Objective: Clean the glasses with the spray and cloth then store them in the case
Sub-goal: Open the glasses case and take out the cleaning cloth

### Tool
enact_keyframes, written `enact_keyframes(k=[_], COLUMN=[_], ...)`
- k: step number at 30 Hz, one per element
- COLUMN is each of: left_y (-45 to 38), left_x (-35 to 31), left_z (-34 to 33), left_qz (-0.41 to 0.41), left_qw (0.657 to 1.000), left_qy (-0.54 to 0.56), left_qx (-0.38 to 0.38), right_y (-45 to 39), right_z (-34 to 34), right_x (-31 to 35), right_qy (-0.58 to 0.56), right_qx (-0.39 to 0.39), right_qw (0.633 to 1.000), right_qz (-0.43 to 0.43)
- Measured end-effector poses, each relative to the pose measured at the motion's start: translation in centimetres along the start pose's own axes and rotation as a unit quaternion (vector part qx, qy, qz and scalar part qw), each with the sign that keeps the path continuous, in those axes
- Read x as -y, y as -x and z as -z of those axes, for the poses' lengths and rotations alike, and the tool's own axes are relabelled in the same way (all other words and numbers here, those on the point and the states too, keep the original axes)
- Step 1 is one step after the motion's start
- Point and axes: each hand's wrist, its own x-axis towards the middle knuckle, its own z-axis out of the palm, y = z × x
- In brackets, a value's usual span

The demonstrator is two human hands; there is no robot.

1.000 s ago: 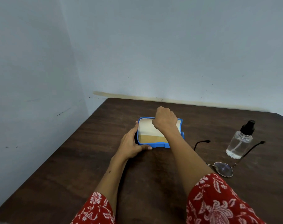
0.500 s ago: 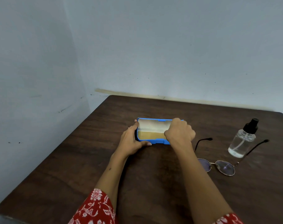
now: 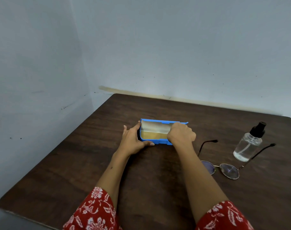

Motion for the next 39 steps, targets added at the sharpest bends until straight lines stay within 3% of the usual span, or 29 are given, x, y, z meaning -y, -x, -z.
enact_keyframes(k=[13,23,26,31,34,39], left_y=[-0.5,0.3,0.9,4.6,8.5,14.1], left_x=[1.0,-0.1,-1.2,-6.8,-10.8,-13.5], left_z=[-0.3,0.6,1.5,3.0,3.3,1.2], left_qz=[-0.015,0.037,0.033,-0.050,-0.096,-0.053], left_qw=[1.000,0.998,0.999,0.967,0.940,0.909], left_qy=[0.013,0.038,0.030,0.248,0.326,0.404], left_qx=[0.000,0.031,0.010,-0.039,0.025,0.089], right_y=[2.3,5.3,6.8,9.9,12.0,14.0], right_z=[1.4,6.1,7.8,10.1,10.5,10.2], right_x=[-0.4,0.5,-0.2,-2.7,-4.7,-8.0], right_qy=[-0.091,-0.131,-0.152,-0.263,-0.314,-0.367], right_qx=[-0.104,-0.247,-0.287,-0.304,-0.266,-0.200], right_qw=[0.990,0.952,0.933,0.891,0.883,0.882], right_qz=[0.016,0.125,0.155,0.211,0.226,0.215])
